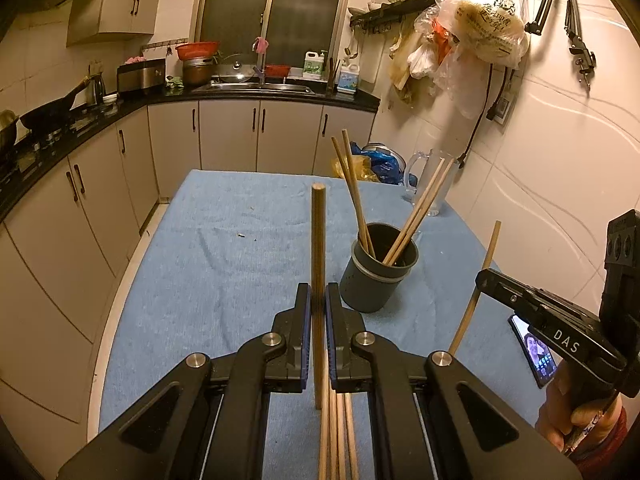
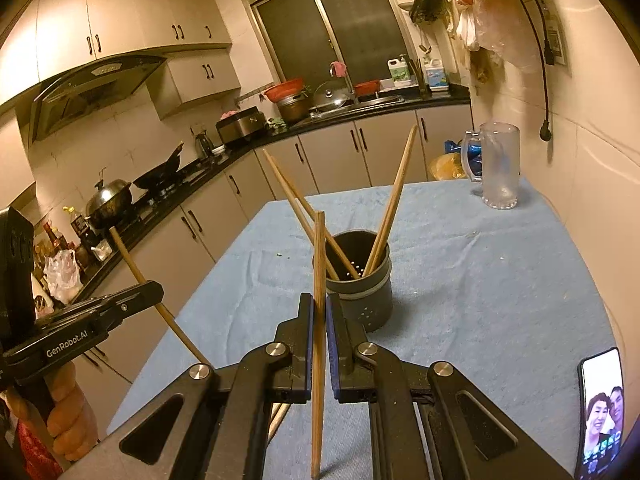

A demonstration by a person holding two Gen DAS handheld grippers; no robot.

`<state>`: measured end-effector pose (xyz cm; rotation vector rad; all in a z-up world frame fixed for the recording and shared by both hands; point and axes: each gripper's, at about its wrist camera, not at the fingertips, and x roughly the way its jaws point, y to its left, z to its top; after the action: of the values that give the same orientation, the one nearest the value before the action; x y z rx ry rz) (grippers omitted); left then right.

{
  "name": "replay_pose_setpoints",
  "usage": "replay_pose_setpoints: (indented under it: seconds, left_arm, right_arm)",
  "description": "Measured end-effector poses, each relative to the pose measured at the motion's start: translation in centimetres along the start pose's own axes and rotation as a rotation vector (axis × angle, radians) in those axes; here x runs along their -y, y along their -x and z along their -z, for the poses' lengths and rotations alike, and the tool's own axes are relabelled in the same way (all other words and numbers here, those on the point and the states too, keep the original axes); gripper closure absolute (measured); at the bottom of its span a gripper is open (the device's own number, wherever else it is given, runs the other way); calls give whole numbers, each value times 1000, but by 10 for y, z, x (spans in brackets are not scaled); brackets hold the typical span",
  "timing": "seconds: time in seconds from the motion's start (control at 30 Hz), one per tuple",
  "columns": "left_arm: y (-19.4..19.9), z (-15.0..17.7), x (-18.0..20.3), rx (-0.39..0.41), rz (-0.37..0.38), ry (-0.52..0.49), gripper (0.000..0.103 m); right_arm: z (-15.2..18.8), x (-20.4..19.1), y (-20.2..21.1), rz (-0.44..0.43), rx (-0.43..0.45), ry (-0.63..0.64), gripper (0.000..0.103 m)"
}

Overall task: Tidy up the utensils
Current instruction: 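Lift the chopstick and carry it over the grey cup with the left gripper, then lower the chopstick into the grey cup and open the left gripper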

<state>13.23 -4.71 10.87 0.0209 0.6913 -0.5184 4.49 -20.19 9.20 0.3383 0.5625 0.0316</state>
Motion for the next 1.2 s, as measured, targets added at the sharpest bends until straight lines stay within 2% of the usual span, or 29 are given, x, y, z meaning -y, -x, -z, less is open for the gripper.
replay_pose_setpoints:
  seconds: [0.6,1.2]
  left_arm:
    - [10,-31,16,37,19,-35,97]
    - [16,-98,53,106,61,-76,97]
  right_arm:
    - [-32,17,19,10,75,-41,96]
    - [-88,31,45,-13,188,-79,96]
